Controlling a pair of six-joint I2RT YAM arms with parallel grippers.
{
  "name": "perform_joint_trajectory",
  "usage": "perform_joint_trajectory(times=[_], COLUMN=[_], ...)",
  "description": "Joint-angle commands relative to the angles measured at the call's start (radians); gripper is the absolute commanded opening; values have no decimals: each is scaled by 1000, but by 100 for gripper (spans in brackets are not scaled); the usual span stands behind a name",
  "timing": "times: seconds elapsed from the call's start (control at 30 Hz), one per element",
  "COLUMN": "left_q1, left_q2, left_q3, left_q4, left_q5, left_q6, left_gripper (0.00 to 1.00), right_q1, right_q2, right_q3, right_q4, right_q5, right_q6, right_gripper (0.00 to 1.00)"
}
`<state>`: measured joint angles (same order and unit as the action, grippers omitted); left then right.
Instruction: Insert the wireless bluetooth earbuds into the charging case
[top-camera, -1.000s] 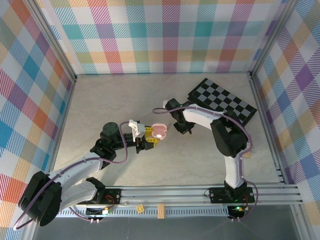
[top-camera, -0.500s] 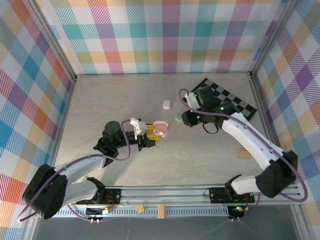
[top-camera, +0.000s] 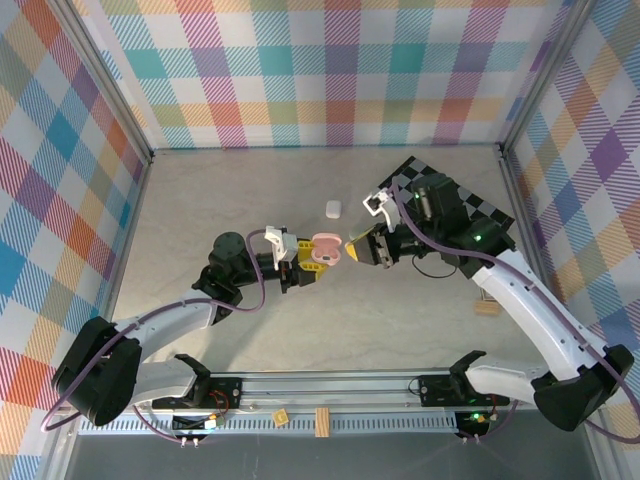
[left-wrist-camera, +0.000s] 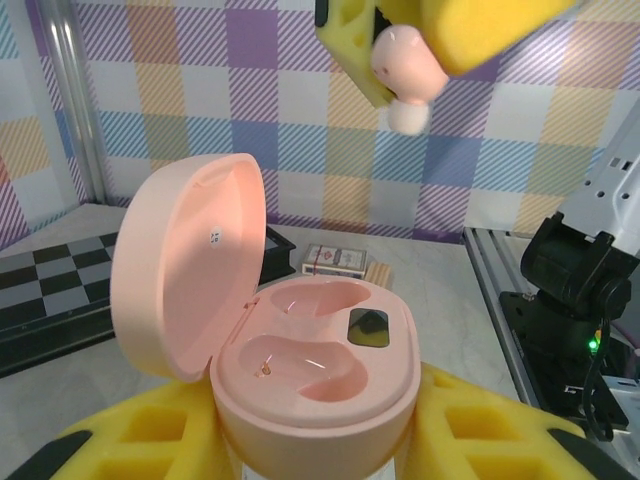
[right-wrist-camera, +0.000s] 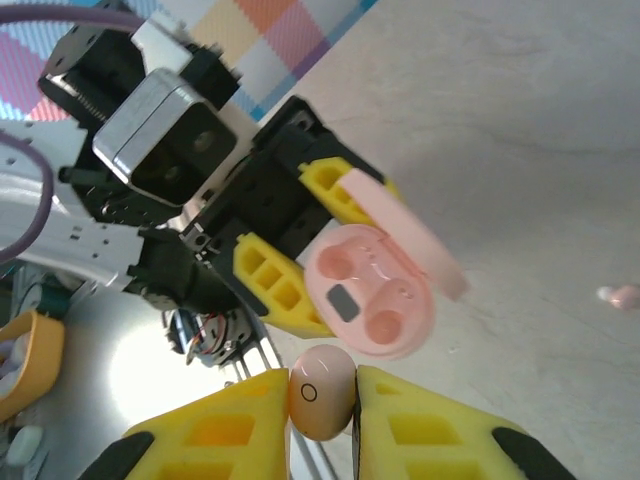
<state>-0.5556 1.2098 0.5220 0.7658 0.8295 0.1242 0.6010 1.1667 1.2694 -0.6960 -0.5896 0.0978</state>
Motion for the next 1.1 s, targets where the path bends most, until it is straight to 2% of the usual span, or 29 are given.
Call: perform_joint_trajectory(times=[0.0, 0.83, 1.07], left_q1=[-3, -6, -6], left_q2=[-3, -32, -36], left_q3=[27, 21, 15], left_q4=[52, 57, 57], left_q5=[43, 50, 47], left_q6=[-3, -14, -15], left_gripper=[36, 36, 36], right_q1=[35, 54, 54], right_q2=[34, 131, 135], right_q3=[26, 31, 26], right_q4=[40, 31, 58], right_q5=[-63, 75, 67], right_q6=[14, 0, 17], right_gripper=[21, 22, 23])
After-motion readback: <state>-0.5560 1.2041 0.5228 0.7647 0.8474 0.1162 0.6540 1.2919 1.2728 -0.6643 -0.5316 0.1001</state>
